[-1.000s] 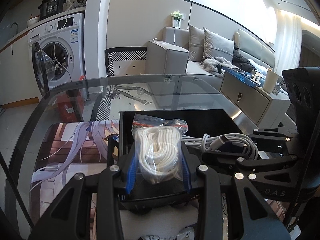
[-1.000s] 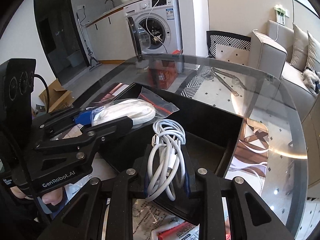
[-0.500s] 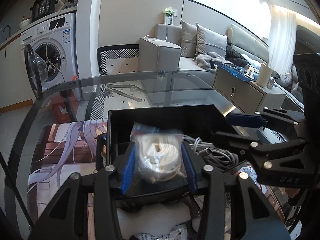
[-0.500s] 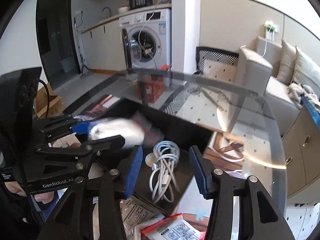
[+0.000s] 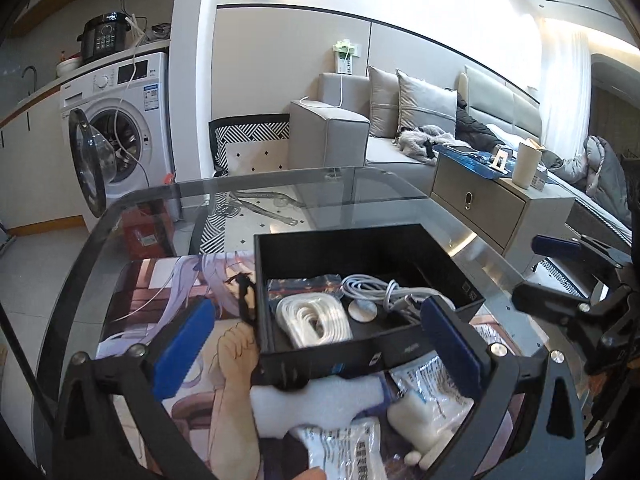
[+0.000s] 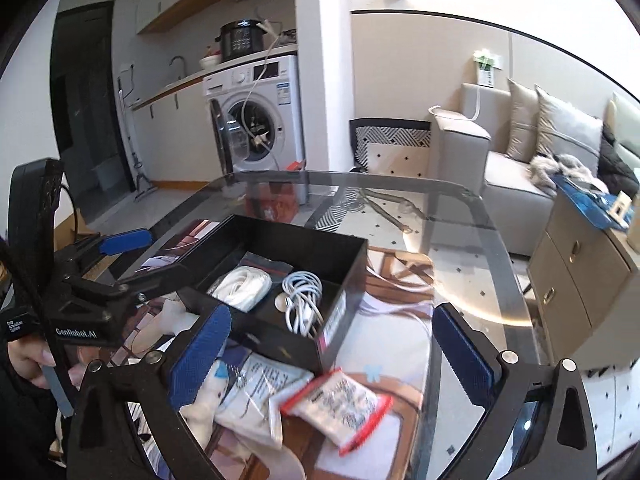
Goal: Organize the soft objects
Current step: 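Move the right gripper to the red-edged white packet and grasp it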
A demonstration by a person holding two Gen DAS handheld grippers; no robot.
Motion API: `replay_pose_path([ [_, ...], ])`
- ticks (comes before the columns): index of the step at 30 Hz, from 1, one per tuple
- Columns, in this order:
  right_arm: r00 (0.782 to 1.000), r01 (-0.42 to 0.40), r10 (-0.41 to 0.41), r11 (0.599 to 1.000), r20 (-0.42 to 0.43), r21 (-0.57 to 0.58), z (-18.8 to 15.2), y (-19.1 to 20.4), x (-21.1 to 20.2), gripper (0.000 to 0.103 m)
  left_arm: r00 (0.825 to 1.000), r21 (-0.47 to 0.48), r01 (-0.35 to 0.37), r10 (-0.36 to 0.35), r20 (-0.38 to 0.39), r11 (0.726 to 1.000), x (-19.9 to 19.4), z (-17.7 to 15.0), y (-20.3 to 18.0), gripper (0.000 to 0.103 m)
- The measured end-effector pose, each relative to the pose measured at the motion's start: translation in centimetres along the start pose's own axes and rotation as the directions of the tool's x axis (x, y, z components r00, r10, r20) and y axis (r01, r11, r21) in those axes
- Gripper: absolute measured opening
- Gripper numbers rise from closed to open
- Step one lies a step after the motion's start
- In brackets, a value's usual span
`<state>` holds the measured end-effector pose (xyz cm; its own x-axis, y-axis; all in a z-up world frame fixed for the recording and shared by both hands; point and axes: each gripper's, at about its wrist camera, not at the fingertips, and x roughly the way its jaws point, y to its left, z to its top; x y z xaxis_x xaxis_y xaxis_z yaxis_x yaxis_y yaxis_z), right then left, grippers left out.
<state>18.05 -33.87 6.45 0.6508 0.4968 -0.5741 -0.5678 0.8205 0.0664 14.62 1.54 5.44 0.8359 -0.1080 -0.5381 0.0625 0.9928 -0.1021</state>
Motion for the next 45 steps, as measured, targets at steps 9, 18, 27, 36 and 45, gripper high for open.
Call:
replay_pose_path([
  [9, 0.999, 0.01, -0.009, 1.0, -0.041, 0.017, -2.3, 0.0, -0.3, 0.102, 0.999, -0.025, -0.026, 0.026, 0.019, 0.999, -2.4, -1.3, 1.0, 0.103],
  [18, 0.997, 0.01, -0.009, 1.0, -0.076, 0.011, -2.9, -0.4, 0.5, 0.102, 0.999, -0.044, -0.052, 0.053, 0.005, 0.998, -3.3, -2.7, 1.4, 0.103],
  [27, 0.996, 0.02, -0.018, 0.999, -0.09, 0.025, -3.3, -1.2, 1.1, 0.102, 0.998, -0.059, -0.058, 0.058, 0.005, 0.997, -3.8, -3.1, 1.8, 0.103],
  [36, 0.992, 0.035, -0.029, 0.998, -0.123, 0.051, -3.9, -1.8, 2.3, 0.102, 0.998, -0.062, -0.055, 0.055, -0.005, 0.997, -3.7, -3.7, 1.6, 0.103],
  [45, 0.981, 0.043, -0.03, 0.997, -0.194, 0.065, -4.8, -1.8, 4.2, 0.102, 0.998, -0.084, -0.048, 0.045, -0.031, 0.995, -3.0, -4.6, 1.9, 0.103],
])
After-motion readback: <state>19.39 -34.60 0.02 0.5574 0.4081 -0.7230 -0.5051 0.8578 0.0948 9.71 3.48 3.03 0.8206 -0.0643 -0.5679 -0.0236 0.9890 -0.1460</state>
